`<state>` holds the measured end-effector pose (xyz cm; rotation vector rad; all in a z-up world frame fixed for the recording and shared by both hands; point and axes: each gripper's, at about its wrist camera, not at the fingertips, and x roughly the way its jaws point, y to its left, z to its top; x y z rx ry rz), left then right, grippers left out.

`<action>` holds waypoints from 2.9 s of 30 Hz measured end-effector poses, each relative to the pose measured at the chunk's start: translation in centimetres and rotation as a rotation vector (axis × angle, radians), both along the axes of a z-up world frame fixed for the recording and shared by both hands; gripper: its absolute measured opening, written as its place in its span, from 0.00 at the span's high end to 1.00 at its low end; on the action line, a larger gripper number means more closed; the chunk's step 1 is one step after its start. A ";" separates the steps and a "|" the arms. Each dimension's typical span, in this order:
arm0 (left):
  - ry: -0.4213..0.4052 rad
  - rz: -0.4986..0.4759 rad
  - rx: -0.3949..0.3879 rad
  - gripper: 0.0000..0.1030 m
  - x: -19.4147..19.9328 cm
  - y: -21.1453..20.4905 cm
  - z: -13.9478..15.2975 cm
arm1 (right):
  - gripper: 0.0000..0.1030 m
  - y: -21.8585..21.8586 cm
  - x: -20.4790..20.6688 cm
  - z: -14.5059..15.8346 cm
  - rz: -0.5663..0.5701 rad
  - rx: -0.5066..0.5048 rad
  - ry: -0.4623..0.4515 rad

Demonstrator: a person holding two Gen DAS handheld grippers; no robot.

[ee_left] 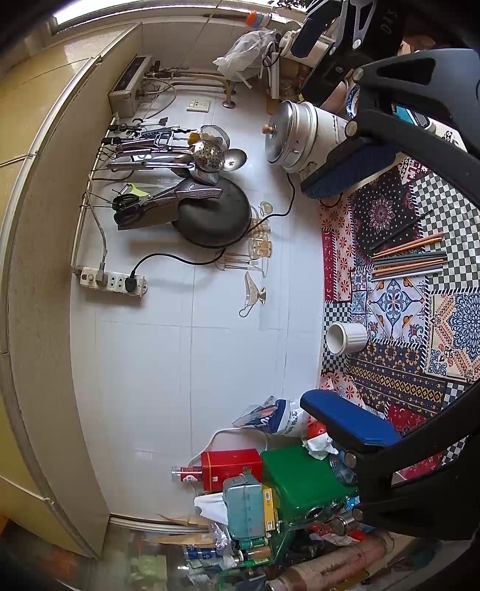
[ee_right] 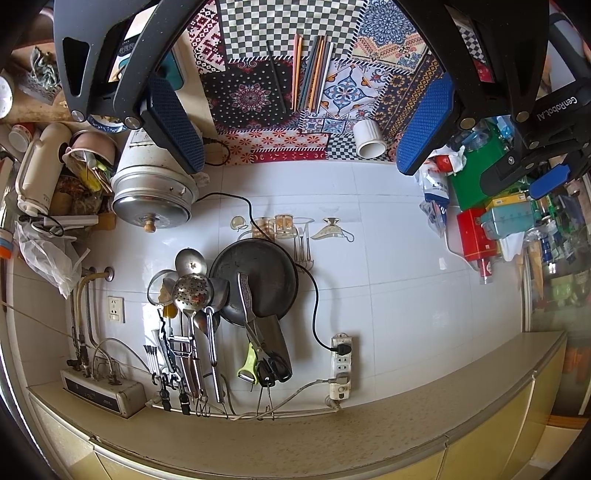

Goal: Organize utensils

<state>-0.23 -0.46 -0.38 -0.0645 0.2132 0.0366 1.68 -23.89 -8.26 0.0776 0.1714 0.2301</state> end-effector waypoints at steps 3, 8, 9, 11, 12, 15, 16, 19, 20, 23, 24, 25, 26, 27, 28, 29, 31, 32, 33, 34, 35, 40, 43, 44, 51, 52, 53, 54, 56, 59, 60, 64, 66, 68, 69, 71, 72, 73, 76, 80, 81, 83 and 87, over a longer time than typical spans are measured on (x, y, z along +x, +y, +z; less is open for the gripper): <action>0.001 -0.001 0.002 0.00 0.0 0.0 0.0 | 0.00 0.0 0.0 0.0 0.000 -0.001 0.001; 0.003 -0.001 0.000 0.00 0.0 0.0 0.0 | 0.00 0.1 0.0 0.1 -0.005 -0.006 -0.002; 0.003 -0.001 0.000 0.00 0.0 -0.1 0.1 | 0.00 0.1 0.0 0.1 -0.006 -0.009 -0.004; 0.003 -0.004 0.003 0.00 0.1 -0.1 0.2 | 0.00 0.1 0.0 0.1 -0.008 -0.011 -0.007; 0.003 -0.006 0.004 0.00 0.1 -0.1 0.3 | 0.00 0.1 0.0 0.1 -0.009 -0.011 -0.007; 0.001 -0.015 0.006 0.00 0.1 -0.1 0.4 | 0.00 0.1 0.0 0.0 -0.009 -0.008 -0.005; 0.000 -0.017 0.007 0.00 0.1 -0.1 0.5 | 0.00 0.0 0.0 0.0 -0.010 -0.007 -0.005; -0.003 -0.020 0.008 0.00 0.1 -0.1 0.4 | 0.00 0.1 -0.1 0.0 -0.013 -0.007 -0.005; -0.003 -0.020 0.007 0.00 0.1 -0.1 0.4 | 0.00 0.1 -0.1 0.0 -0.012 -0.007 -0.005; -0.003 -0.023 0.007 0.00 0.1 0.0 0.4 | 0.00 0.1 0.0 0.0 -0.013 -0.005 -0.004; -0.002 -0.023 0.007 0.00 0.1 0.0 0.4 | 0.00 0.1 0.0 0.0 -0.014 -0.005 -0.005; -0.003 -0.023 0.005 0.00 0.1 0.1 0.4 | 0.00 0.1 0.0 0.0 -0.014 -0.006 -0.005; -0.003 -0.023 0.004 0.00 0.1 0.1 0.4 | 0.00 0.1 0.0 0.0 -0.014 -0.007 -0.005; -0.003 -0.025 0.004 0.00 0.2 0.2 0.5 | 0.00 0.1 0.0 0.0 -0.015 -0.007 -0.005; -0.003 -0.025 0.003 0.00 0.3 0.3 0.5 | 0.00 0.1 0.0 0.0 -0.015 -0.007 -0.005; -0.004 -0.025 0.003 0.00 0.3 0.3 0.5 | 0.00 0.1 0.0 -0.1 -0.015 -0.007 -0.005; -0.003 -0.026 0.002 0.00 0.3 0.3 0.5 | 0.00 0.1 0.0 -0.1 -0.017 -0.006 -0.004; -0.002 -0.028 0.001 0.00 0.4 0.5 0.5 | 0.00 0.1 0.1 -0.1 -0.017 -0.005 -0.004; -0.003 -0.026 0.003 0.00 0.3 0.3 0.5 | 0.00 0.1 0.2 0.0 -0.018 -0.005 -0.003; -0.001 -0.027 0.002 0.00 0.5 0.5 0.5 | 0.00 0.2 0.3 0.0 -0.020 -0.004 -0.001; 0.000 -0.028 0.002 0.00 0.6 0.6 0.5 | 0.00 0.3 0.4 0.0 -0.021 -0.004 0.000; 0.012 -0.030 -0.012 0.00 2.0 1.2 0.2 | 0.00 0.8 1.4 -0.1 -0.035 -0.012 0.012; 0.031 -0.035 -0.011 0.00 3.3 1.6 -0.2 | 0.00 1.1 2.3 -0.4 -0.049 -0.014 0.027; 0.038 -0.041 -0.012 0.00 3.9 1.8 -0.5 | 0.00 1.1 2.7 -0.5 -0.053 -0.013 0.036; 0.136 -0.077 -0.035 0.00 8.9 2.9 -3.7 | 0.00 1.3 6.9 -2.9 -0.102 -0.011 0.161; 0.158 -0.078 -0.033 0.00 9.8 3.2 -4.4 | 0.00 1.4 7.6 -3.4 -0.114 -0.017 0.184; 0.180 -0.082 -0.031 0.00 10.6 3.4 -5.1 | 0.00 1.5 8.3 -3.9 -0.127 -0.024 0.205; 0.204 -0.084 -0.029 0.00 11.6 3.6 -5.8 | 0.00 1.6 8.9 -4.5 -0.140 -0.033 0.228; 0.255 -0.078 -0.026 0.00 13.3 4.1 -7.3 | 0.00 1.8 10.3 -5.6 -0.162 -0.050 0.274; 0.343 -0.087 -0.040 0.00 16.3 5.0 -9.8 | 0.00 2.1 12.4 -7.5 -0.191 -0.066 0.343; 0.366 -0.088 -0.044 0.00 17.0 5.1 -10.6 | 0.00 2.2 13.1 -8.2 -0.199 -0.071 0.368; 0.458 -0.110 -0.034 0.00 20.2 5.2 -13.9 | 0.00 2.3 15.7 -11.0 -0.225 -0.097 0.465; 0.500 -0.132 -0.012 0.00 21.5 4.8 -15.4 | 0.00 2.4 17.1 -12.5 -0.234 -0.113 0.515; 0.554 -0.174 0.001 0.00 23.1 4.3 -17.2 | 0.00 2.3 18.4 -14.2 -0.228 -0.118 0.575; 0.585 -0.194 -0.001 0.00 23.8 4.1 -18.0 | 0.00 2.4 19.1 -15.1 -0.212 -0.117 0.615; 0.660 -0.233 -0.011 0.00 25.2 3.6 -20.1 | 0.00 2.6 20.4 -16.9 -0.185 -0.121 0.686; 0.694 -0.245 -0.014 0.00 25.8 3.3 -21.0 | 0.00 2.7 20.8 -17.7 -0.180 -0.116 0.712; 0.727 -0.251 -0.014 0.02 26.5 3.1 -22.0 | 0.00 2.9 21.4 -18.5 -0.177 -0.115 0.735; 0.841 -0.269 -0.027 0.15 28.5 2.9 -25.1 | 0.01 3.2 22.6 -20.6 -0.161 -0.109 0.785; 0.936 -0.288 -0.064 0.26 30.4 2.8 -28.2 | 0.02 3.1 24.6 -22.7 -0.173 -0.096 0.835; 0.947 -0.289 -0.049 0.28 30.8 2.6 -28.7 | 0.03 3.0 25.1 -23.1 -0.167 -0.092 0.846; 0.969 -0.300 -0.024 0.34 31.4 1.9 -29.7 | 0.10 2.8 26.3 -24.0 -0.160 -0.088 0.876; 1.035 -0.342 -0.046 0.51 32.7 0.7 -31.7 | 0.26 2.8 28.3 -25.7 -0.126 -0.106 0.935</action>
